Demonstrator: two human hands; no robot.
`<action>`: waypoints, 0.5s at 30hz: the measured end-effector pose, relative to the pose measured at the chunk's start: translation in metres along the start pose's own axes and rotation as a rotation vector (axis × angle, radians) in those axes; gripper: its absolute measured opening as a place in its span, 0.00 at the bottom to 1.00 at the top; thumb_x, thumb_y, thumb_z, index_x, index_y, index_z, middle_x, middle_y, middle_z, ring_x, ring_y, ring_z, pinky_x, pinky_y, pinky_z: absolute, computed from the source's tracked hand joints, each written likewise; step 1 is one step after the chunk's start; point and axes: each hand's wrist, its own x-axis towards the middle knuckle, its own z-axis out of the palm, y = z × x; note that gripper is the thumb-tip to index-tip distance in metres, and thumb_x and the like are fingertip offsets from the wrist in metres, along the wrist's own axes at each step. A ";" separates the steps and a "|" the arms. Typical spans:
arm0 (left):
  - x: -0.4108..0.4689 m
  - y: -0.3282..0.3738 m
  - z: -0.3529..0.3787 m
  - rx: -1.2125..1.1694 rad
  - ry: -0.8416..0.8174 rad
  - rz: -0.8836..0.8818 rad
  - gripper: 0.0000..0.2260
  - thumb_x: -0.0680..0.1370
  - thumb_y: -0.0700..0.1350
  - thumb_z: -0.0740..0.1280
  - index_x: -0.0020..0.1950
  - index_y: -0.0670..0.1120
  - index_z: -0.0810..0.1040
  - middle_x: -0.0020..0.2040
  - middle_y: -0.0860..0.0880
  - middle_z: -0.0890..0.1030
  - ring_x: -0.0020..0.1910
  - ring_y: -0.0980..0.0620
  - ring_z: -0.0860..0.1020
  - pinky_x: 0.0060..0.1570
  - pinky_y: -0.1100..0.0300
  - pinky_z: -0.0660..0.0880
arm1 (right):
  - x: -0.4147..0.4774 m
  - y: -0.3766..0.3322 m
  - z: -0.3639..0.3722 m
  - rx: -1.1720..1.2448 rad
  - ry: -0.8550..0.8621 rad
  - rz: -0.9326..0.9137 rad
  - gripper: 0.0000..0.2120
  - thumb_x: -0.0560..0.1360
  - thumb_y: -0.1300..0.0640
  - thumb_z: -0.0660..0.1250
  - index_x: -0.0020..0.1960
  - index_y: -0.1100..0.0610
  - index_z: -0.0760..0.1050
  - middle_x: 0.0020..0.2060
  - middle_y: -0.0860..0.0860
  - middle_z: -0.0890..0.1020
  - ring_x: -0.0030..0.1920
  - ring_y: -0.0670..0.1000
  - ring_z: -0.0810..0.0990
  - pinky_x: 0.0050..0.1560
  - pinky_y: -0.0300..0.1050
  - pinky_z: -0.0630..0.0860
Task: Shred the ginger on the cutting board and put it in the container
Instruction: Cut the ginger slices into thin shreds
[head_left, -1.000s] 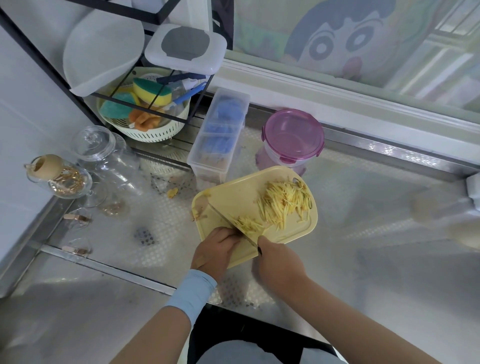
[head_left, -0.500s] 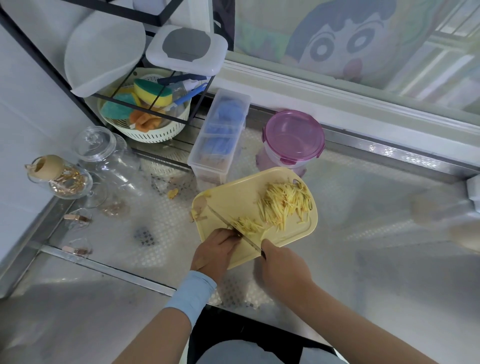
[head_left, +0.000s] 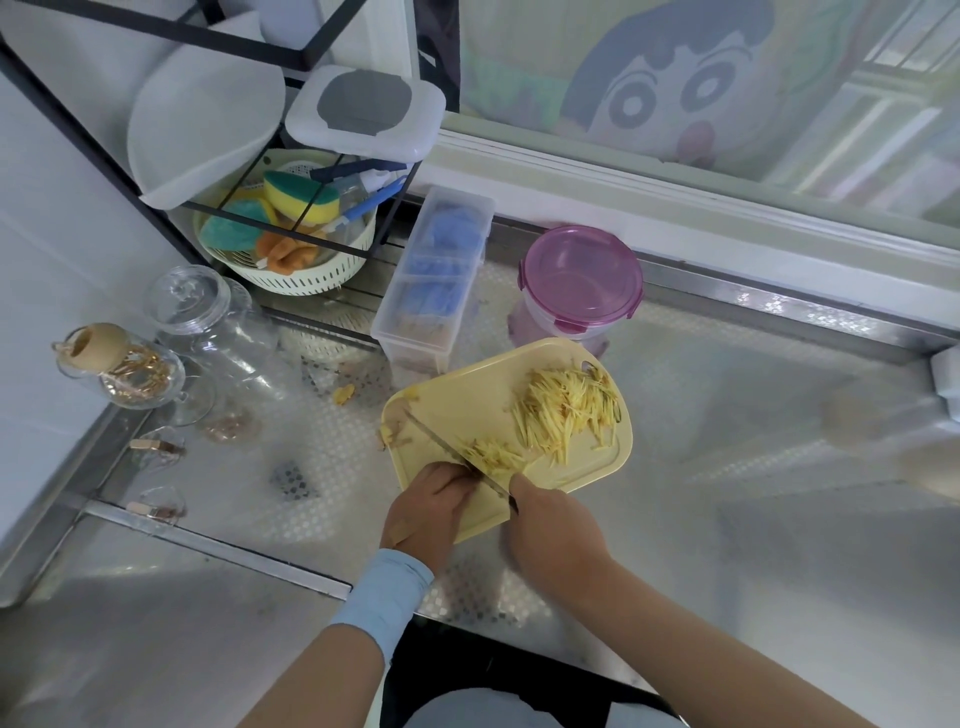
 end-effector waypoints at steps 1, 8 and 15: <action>0.000 0.000 0.001 0.004 0.008 0.003 0.12 0.78 0.45 0.61 0.49 0.42 0.84 0.49 0.47 0.82 0.53 0.52 0.74 0.51 0.65 0.71 | -0.004 0.003 0.002 -0.001 0.007 0.007 0.05 0.79 0.60 0.55 0.52 0.51 0.62 0.37 0.50 0.72 0.38 0.57 0.74 0.36 0.47 0.69; -0.001 -0.003 0.003 0.035 0.028 0.053 0.12 0.77 0.43 0.61 0.48 0.41 0.84 0.48 0.45 0.82 0.52 0.51 0.73 0.52 0.64 0.71 | -0.017 0.013 0.007 0.031 0.046 0.016 0.04 0.81 0.55 0.55 0.48 0.51 0.60 0.33 0.50 0.70 0.33 0.55 0.71 0.30 0.47 0.63; -0.001 -0.002 0.003 0.004 0.008 0.011 0.12 0.77 0.44 0.61 0.50 0.43 0.84 0.49 0.47 0.82 0.53 0.53 0.73 0.52 0.68 0.69 | -0.010 0.008 0.005 0.011 0.017 0.041 0.03 0.79 0.59 0.56 0.49 0.52 0.63 0.35 0.50 0.72 0.35 0.55 0.74 0.32 0.46 0.68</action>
